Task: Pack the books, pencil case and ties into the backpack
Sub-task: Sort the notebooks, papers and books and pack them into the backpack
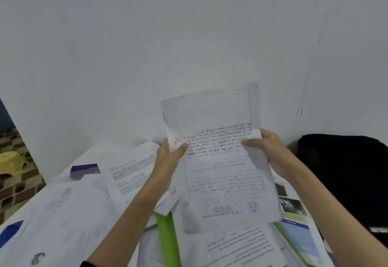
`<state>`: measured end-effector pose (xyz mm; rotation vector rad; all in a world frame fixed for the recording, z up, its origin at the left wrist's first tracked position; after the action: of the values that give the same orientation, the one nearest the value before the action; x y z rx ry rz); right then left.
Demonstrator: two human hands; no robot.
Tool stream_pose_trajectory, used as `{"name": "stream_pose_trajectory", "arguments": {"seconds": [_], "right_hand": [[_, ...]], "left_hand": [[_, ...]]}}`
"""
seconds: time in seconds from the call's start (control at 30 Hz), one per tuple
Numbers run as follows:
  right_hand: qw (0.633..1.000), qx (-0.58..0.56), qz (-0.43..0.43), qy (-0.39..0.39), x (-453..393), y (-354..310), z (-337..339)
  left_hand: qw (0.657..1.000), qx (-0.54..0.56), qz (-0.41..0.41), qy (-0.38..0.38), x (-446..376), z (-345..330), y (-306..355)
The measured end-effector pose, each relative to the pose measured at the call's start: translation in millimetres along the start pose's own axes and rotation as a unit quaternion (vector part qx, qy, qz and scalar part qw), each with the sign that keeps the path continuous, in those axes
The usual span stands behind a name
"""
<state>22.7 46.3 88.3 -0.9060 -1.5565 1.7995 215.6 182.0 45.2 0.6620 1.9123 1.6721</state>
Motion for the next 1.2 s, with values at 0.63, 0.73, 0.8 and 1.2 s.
{"name": "stream_pose_trajectory", "arguments": {"seconds": [0.63,0.73,0.8,1.2], "right_hand": [[0.965,0.055,0.134,0.218,36.0,33.0,-8.0],[0.968,0.141,0.096,0.184,31.6,30.7,-0.6],[0.969,0.207,0.017,0.135,30.3,43.8,2.2],[0.801,0.590,-0.101,0.027,71.4,114.7,4.5]], "left_hand": [[0.994,-0.058,-0.085,0.020,45.7,-26.0,-26.7],[0.999,-0.034,-0.041,-0.003,56.2,-15.5,-25.4],[0.998,-0.045,0.020,-0.029,63.5,-3.3,-43.5],[0.911,-0.309,0.128,-0.242,104.4,47.8,-89.4]]}}
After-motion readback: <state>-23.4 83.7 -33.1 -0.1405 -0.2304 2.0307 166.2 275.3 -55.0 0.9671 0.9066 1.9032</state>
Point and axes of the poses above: each hand's wrist, its own x-axis away from the middle knuckle, its own z-axis out of the back of the hand, y = z × x, the point moved 3 cm from there along -x, towards the middle knuckle, and after that the axes turned 4 degrees about y, right-handed, at the moved point
